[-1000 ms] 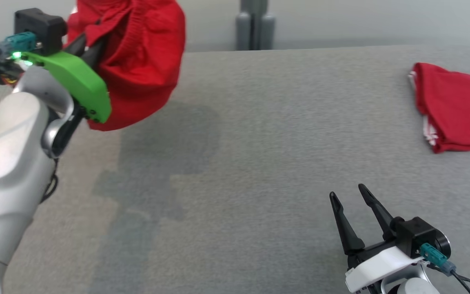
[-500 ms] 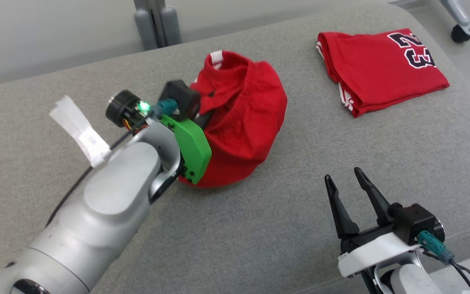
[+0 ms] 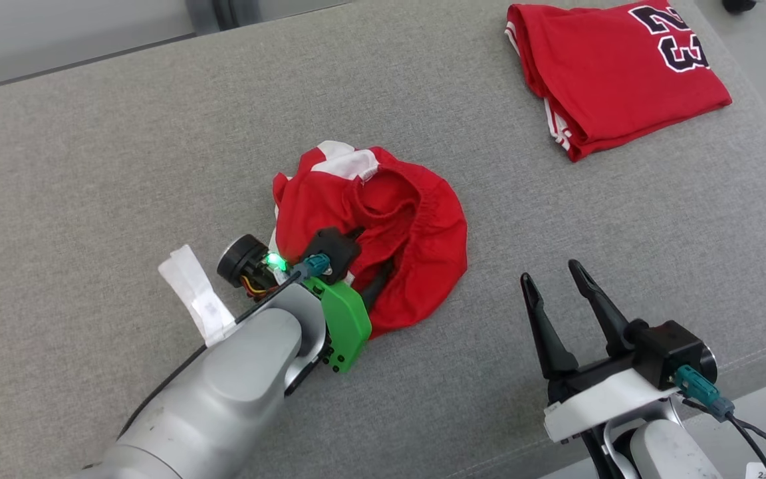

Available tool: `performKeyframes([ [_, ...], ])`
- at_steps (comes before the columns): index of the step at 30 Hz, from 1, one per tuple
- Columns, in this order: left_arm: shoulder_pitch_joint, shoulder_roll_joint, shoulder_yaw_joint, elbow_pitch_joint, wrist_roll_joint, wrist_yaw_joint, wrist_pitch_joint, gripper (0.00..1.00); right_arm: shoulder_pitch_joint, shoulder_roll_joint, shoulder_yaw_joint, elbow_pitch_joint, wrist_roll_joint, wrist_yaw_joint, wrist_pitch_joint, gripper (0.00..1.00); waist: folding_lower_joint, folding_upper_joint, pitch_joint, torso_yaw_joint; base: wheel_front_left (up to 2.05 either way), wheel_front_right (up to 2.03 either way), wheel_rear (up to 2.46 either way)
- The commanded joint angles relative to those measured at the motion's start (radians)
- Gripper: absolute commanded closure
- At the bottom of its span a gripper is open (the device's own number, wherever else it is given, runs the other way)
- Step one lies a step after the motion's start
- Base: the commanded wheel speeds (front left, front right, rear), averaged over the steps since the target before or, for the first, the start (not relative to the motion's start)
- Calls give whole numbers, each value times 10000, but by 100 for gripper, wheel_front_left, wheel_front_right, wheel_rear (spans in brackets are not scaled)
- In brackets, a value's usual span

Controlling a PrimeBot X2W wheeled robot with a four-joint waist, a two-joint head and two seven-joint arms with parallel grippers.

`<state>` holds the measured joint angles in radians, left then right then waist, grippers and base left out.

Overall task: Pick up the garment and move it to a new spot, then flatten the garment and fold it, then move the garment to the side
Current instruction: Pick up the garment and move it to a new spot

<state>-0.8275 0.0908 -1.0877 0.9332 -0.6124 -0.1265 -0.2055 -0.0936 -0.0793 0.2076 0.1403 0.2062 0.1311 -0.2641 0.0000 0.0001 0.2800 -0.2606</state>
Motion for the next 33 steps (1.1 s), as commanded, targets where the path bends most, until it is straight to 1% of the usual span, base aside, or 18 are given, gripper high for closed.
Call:
performKeyframes([
  [1, 301, -109, 179, -60, -80, 173, -365, 0, 290, -118, -3, 51, -59, -7, -1, 0, 0, -1, -773, 622, 0, 0, 0],
  [4, 644, -165, 471, -455, -93, 474, -565, 0, 608, -227, -20, 130, -18, -7, -1, 0, 0, -1, -1512, 1182, 0, 0, 0],
  [6, 909, -4, 839, -1020, 23, 896, -612, 0, 827, -263, 11, 164, 30, -7, -1, 0, 0, -1, -1986, 1541, 0, 0, 0],
  [7, 1119, 86, 1023, -1338, 75, 1024, -602, 0, 907, -274, 23, 177, 38, -7, -1, 0, 0, -1, -2182, 1691, 0, 0, 0],
  [13, 3089, 1102, 2515, -3932, 384, 2032, -584, 0, 1319, -307, 35, 159, 117, -7, -1, 0, 0, -1, -3086, 2605, 0, 0, 0],
  [16, 4254, 1453, 3388, -5184, 502, 2457, -582, 0, 1496, -266, -23, 151, 124, -7, -1, 0, 0, -1, -3376, 2884, 0, 0, 0],
  [18, 5240, 1649, 4220, -6096, 589, 2685, -583, 0, 1622, -214, -67, 132, 119, -7, -1, 0, 0, -1, -3572, 3028, 0, 0, 0],
  [21, 6649, 1738, 5494, -7144, 876, 2942, -585, 0, 1788, -172, -125, 84, 92, -7, -1, 0, 0, -1, -3759, 3124, 0, 0, 0],
  [24, 7867, 1600, 6632, -7879, 1301, 3025, -584, 0, 1901, -157, -202, 13, 58, -7, -1, 0, 0, -1, -3868, 3165, 0, 0, 0],
  [26, 8562, 1483, 7166, -8206, 1667, 2944, -583, 0, 1983, -147, -280, -28, 19, -7, -1, 0, 0, -1, -3934, 3177, 0, 0, 0],
  [27, 8998, 1327, 7581, -8460, 1934, 2912, -585, 0, 2045, -138, -349, -61, 8, -7, -1, 0, 0, -1, -4007, 3193, 0, 0, 0],
  [30, 9941, 921, 8314, -8897, 2541, 2778, -585, 0, 2265, -117, -501, -136, -39, -7, -1, 0, 0, -1, -4217, 3193, 0, 0, 0],
  [32, 10480, 522, 8726, -9200, 2872, 2592, -585, 0, 2439, -98, -638, -228, -63, -7, -1, 0, 0, -1, -4326, 3216, 0, 0, 0],
  [33, 10703, 349, 8881, -9304, 2975, 2371, -583, 0, 2531, -85, -707, -302, -77, -7, -1, 0, 0, -1, -4361, 3242, 0, 0, 0],
])
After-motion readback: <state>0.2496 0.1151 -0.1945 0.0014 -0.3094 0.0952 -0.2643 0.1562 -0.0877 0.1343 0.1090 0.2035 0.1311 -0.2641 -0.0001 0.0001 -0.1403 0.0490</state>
